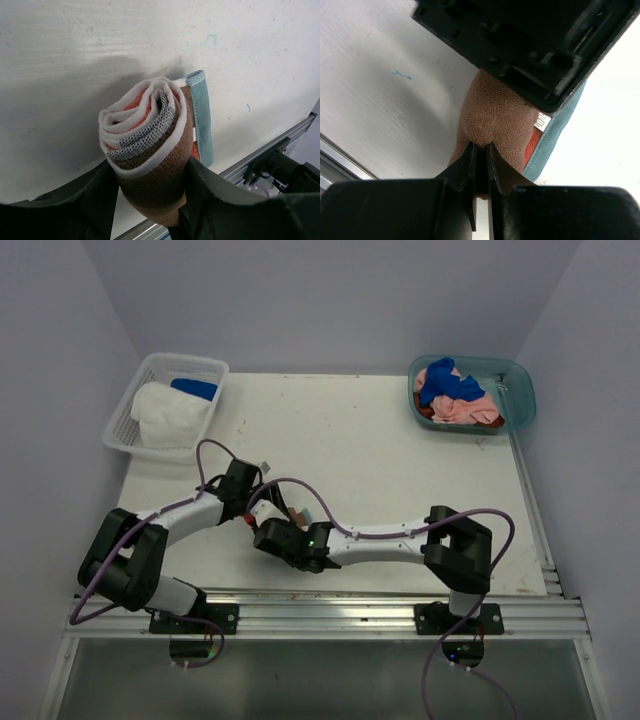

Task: Roll the towels
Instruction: Roll the towel, then place the rolled towel into the container

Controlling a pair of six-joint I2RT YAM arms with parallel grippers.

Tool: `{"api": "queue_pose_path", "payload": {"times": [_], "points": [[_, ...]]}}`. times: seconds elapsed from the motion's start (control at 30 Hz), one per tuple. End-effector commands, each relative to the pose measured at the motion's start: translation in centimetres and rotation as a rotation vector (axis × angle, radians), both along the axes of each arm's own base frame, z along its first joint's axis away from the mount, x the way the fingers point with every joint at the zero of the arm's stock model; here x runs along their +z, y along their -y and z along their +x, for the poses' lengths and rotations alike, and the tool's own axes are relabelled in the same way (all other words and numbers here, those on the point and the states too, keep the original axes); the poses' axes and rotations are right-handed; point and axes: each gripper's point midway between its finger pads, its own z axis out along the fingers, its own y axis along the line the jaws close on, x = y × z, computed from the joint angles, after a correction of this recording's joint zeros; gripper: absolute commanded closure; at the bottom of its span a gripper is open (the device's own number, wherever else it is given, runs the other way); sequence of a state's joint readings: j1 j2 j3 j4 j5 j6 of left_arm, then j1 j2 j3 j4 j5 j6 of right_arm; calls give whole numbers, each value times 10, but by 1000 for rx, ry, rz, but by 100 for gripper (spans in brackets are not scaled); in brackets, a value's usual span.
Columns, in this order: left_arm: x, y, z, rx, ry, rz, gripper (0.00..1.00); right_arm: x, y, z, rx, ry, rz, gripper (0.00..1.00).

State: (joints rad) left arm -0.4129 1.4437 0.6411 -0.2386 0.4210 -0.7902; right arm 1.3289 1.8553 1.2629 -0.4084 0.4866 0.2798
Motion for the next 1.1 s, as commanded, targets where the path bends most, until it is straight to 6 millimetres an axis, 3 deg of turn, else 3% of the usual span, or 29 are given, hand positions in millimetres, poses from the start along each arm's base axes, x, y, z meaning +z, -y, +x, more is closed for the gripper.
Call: {"api": "queue_pose_path", "payload": {"times": [0.0, 0.03, 0.07, 0.2, 0.4, 0.7, 1.07], "points": [[27, -2, 19, 7, 84, 4, 44, 21, 0, 15, -56, -65, 169, 94], [32, -3, 21, 10, 90, 7, 41, 22, -1, 15, -64, -98, 216, 95], [35, -5, 23, 9, 102, 10, 38, 36, -1, 19, -62, -137, 299, 95], [47, -10, 28, 20, 134, 14, 26, 45, 5, 25, -70, -224, 489, 98], [42, 0, 18, -4, 96, -54, 24, 60, 6, 25, -67, -302, 675, 99], [29, 9, 7, -21, 52, -111, 25, 49, 12, 34, -145, -406, 829, 100], [13, 23, -3, -18, 24, -137, 23, 43, 22, 38, -196, -454, 892, 100]]}}
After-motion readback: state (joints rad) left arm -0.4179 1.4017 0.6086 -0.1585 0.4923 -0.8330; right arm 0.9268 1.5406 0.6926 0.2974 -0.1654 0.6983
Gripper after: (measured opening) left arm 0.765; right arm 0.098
